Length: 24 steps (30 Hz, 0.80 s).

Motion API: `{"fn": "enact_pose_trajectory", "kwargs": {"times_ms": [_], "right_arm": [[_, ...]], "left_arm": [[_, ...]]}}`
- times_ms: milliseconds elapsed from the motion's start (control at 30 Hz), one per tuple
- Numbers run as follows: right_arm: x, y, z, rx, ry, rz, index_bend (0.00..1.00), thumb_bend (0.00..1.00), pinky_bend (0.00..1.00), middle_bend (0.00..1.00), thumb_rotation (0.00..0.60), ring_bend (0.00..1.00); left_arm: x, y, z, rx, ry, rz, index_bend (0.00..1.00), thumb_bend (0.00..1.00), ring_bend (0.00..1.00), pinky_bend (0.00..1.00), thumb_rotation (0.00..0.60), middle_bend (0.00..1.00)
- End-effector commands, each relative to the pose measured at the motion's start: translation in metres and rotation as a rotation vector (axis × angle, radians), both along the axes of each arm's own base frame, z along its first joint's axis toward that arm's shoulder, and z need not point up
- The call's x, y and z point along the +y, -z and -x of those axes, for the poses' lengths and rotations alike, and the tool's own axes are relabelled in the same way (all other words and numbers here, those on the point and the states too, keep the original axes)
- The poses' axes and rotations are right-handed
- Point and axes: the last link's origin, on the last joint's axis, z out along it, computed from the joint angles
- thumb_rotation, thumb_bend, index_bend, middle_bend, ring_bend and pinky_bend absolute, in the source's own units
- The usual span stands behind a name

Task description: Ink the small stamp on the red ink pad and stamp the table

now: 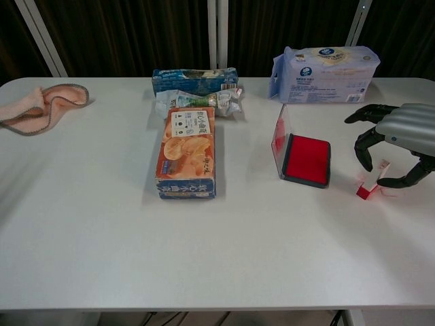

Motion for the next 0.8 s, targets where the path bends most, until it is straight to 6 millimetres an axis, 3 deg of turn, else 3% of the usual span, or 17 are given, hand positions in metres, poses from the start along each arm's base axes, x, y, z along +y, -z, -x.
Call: {"fn": "enact_pose_trajectory", "kwargs": {"times_ms": [33,433,800], "right_arm": [[0.0,0.001,0.0,-0.003,0.001,0.002,0.57,0.19,0.0,0.47,0.6,0.08],[-0.002,0.01,-0.001,-0.01,0.011,-0.008,0.62,0.21,0.0,0.53,0.6,0.12],[-0.003,0.013,-0.002,-0.013,0.017,0.001,0.7,0.35,0.0,0.6,0.6,0.18]], "left_arm": [[0.0,0.0,0.0,-0.006,-0.001,0.002,0.01,0.01,0.08,0.17,0.445,0.07],[0.0,0.0,0.003,-0.02,-0.007,0.008,0.01,0.01,0.08,0.17,0.441,0.07],[-0.001,-0.001,0.004,-0.023,-0.008,0.005,0.01,0.01,0.08,0.18,0.444,0.07]]}}
